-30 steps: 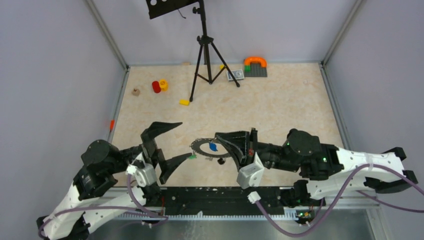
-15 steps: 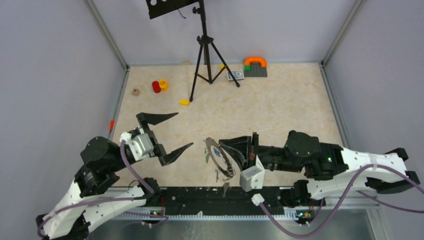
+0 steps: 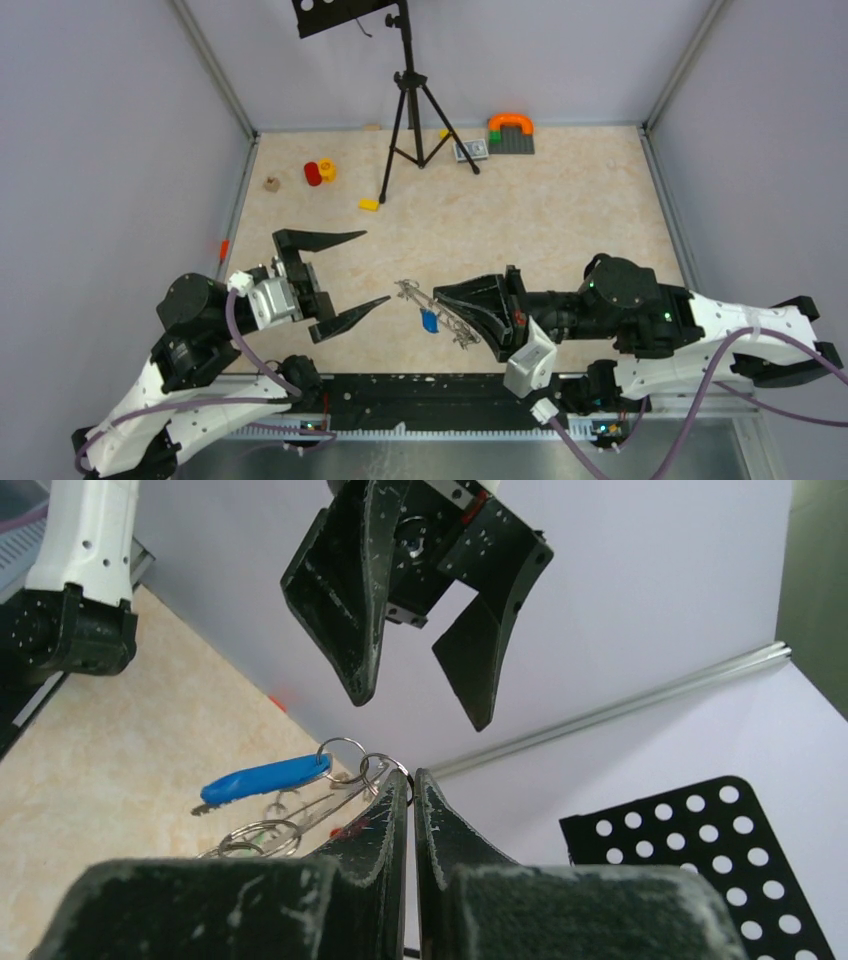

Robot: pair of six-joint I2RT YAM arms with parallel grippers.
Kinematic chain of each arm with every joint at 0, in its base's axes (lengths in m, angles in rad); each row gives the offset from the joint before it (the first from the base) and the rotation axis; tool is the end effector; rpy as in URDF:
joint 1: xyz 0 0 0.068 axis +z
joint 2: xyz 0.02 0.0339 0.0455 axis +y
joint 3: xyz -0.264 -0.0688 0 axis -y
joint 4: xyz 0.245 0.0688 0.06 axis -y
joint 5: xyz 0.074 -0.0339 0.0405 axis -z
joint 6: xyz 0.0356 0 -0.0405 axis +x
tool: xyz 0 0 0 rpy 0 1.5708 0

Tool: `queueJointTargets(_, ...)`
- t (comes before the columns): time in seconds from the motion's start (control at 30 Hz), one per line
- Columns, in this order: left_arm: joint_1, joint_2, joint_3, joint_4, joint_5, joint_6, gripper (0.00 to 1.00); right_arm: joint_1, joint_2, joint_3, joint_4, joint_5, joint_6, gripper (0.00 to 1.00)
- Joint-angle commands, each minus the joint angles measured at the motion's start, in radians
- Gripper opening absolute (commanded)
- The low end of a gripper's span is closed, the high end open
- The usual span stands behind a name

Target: Remove the keys from the keyring

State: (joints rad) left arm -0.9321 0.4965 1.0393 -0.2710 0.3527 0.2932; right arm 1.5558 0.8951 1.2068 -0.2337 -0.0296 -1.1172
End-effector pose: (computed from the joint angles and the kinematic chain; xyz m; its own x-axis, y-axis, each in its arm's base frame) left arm 0.0319 -0.0636 0.4460 0.4283 -0.1219 -0.8954 0.8649 0.3421 0.3672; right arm 0.0016 0.1789 0.4603 0.8993 0.0472 -0.4348 -0.4371 0.0637 -0.8972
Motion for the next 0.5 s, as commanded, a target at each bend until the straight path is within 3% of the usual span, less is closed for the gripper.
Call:
queueJointTargets(0.0, -0.002, 0.005, 0.031, 0.063, 0.049, -0.03, 0.96, 0.01, -0.027, 0.058, 0.105, -0.064, 0.002, 0.0)
queueJointTargets(0.3, -0.002, 0.061, 0.061, 0.076, 0.093, -0.046, 0.87, 0.012, -0.02, 0.034, 0.124, -0.03, 0.023, 0.0)
queueJointTargets(0.47, -0.002, 0.125, 0.069, 0.085, 0.194, -0.043, 0.83, 0.01, -0.002, 0.056, 0.118, -0.045, 0.018, 0.0)
